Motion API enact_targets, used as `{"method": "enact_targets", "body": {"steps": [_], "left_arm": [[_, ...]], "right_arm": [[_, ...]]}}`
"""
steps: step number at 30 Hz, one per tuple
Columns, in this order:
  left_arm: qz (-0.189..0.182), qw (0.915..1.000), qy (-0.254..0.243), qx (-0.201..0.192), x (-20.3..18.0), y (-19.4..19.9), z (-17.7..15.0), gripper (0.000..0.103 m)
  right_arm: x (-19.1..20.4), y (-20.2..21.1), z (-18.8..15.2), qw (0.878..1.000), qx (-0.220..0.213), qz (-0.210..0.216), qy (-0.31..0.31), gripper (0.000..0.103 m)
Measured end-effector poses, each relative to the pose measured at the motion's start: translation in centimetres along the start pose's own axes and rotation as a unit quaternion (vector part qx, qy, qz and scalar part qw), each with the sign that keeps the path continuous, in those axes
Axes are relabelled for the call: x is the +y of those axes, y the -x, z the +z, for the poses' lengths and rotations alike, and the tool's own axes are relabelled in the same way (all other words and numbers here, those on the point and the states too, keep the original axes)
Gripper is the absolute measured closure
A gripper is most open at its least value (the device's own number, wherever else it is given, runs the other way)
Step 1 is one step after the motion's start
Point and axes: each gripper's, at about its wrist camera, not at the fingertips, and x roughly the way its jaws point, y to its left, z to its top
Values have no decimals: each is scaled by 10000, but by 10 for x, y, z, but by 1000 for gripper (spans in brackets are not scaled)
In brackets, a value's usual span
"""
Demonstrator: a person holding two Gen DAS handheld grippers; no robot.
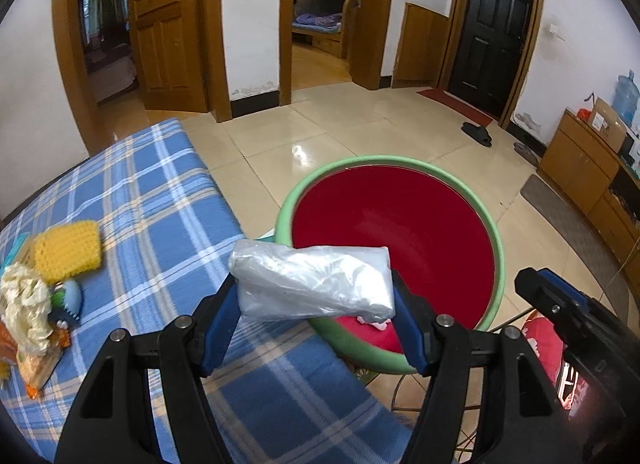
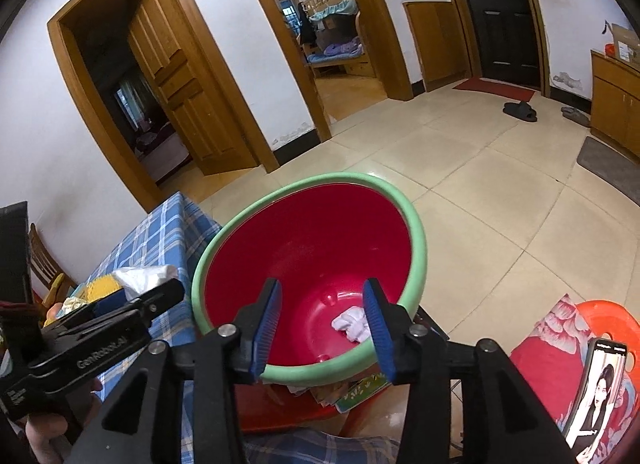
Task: Collect trash
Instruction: 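Carry both items over the red basin and open both grippers, then move both tools back over the table items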
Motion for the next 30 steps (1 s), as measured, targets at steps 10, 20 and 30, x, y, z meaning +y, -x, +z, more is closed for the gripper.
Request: {"method": "enact_targets", "body": {"steps": [10,20,30], "left_arm": [[-35,9997,-185,144,-16,-22,5,33],[143,9996,-223,125,-19,-20,6,20],[180,9998,-36,68,-6,-6,2,20]], "right_arm": [[-16,2,1,9996,-53,-162,-210,55],[-19,0,2,9994,-78,-164,-297,49],[-13,5,1,9994,-154,-103,-276,42]]}}
